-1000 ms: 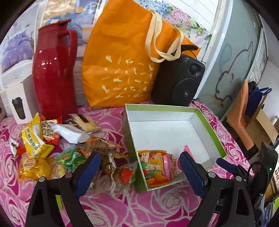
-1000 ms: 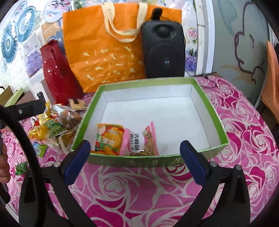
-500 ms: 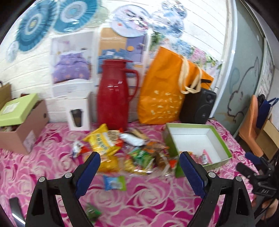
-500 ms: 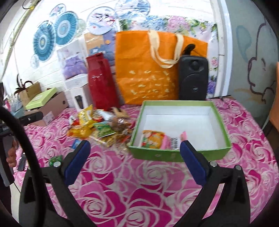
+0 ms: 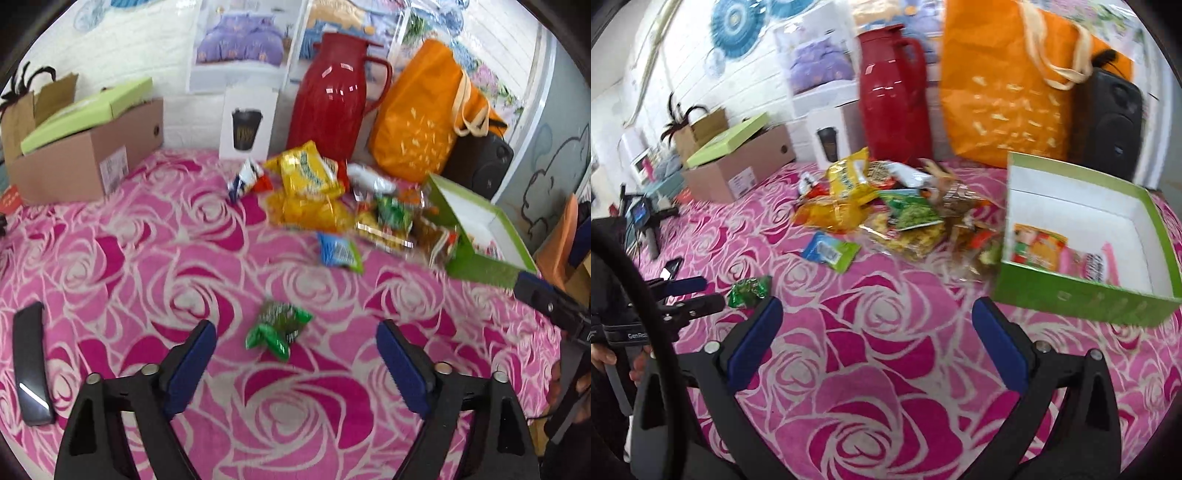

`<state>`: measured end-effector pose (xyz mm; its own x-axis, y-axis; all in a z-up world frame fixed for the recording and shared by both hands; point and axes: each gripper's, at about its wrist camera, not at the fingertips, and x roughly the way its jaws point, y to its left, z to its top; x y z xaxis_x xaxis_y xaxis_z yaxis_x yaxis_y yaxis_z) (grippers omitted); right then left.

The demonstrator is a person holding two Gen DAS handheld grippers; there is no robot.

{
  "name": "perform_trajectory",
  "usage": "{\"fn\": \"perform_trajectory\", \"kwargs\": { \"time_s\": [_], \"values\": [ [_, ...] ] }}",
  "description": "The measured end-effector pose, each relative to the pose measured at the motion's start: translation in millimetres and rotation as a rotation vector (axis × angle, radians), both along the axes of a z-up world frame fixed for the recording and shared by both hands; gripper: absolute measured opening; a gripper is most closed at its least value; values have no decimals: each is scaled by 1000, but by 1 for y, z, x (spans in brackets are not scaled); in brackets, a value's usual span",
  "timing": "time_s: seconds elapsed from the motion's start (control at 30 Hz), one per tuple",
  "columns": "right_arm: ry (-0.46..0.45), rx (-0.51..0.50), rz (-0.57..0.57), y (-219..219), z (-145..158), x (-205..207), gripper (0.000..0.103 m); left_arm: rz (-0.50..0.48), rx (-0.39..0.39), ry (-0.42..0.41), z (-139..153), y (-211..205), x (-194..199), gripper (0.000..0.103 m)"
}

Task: Organize snacks
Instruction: 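Move both open tools back toward the snack pile, then grasp the blue packet with the right tool while the left tool grasps the green packet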

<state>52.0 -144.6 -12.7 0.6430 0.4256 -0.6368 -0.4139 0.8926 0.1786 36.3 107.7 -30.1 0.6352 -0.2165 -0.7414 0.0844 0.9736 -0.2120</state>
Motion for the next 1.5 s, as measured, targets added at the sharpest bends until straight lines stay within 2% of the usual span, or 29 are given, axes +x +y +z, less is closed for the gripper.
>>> {"fn": "perform_trajectory", "kwargs": {
  "time_s": [0.1, 0.13, 0.27, 0.43, 0.47, 0.5, 0.53, 0.7, 0.73, 0.8, 0.83, 0.87, 1.0, 1.13, 1.17, 1.37, 1.43, 1.5],
  "values": [
    [34, -4, 63, 21, -10, 15, 100, -30, 8, 19, -12, 0, 0, 67],
    [41, -10, 92, 29, -12, 22, 96, -37, 8, 19, -14, 1, 1, 64],
    [49, -55, 163, 56, -19, 45, 83, -52, -3, 20, -19, 4, 9, 62],
    [80, -112, 258, 86, -35, 77, 83, -54, -30, 35, -27, 12, 22, 60],
    [87, -119, 280, 93, -39, 83, 83, -62, -36, 40, -28, 13, 24, 55],
    [91, -120, 296, 97, -41, 87, 83, -79, -48, 53, -31, 14, 25, 46],
    [94, -121, 308, 101, -44, 92, 83, -90, -56, 64, -33, 15, 26, 43],
    [98, -130, 360, 119, -55, 112, 83, -96, -74, 74, -36, 18, 27, 43],
    [102, -141, 364, 122, -59, 115, 83, -96, -72, 74, -36, 18, 28, 43],
    [134, -162, 369, 125, -69, 120, 68, -84, -55, 72, -36, 18, 31, 43],
    [151, -173, 360, 124, -74, 121, 57, -89, -55, 75, -37, 17, 32, 43],
    [141, -181, 343, 121, -76, 118, 54, -97, -60, 80, -38, 17, 33, 43],
    [161, -134, 314, 109, -74, 115, 48, -133, -58, 114, -49, 11, 36, 40],
    [170, -111, 288, 101, -71, 109, 41, -107, -60, 137, -58, 9, 41, 40],
    [172, -101, 278, 99, -69, 107, 35, -104, -66, 134, -57, 9, 41, 40],
    [156, -10, 232, 79, -47, 84, 30, -85, -76, 134, -54, 11, 42, 30],
    [142, 14, 228, 71, -37, 74, 26, -81, -75, 115, -48, 9, 39, 28],
    [128, 35, 214, 62, -28, 65, 26, -81, -68, 89, -39, 6, 35, 28]
  ]
}}
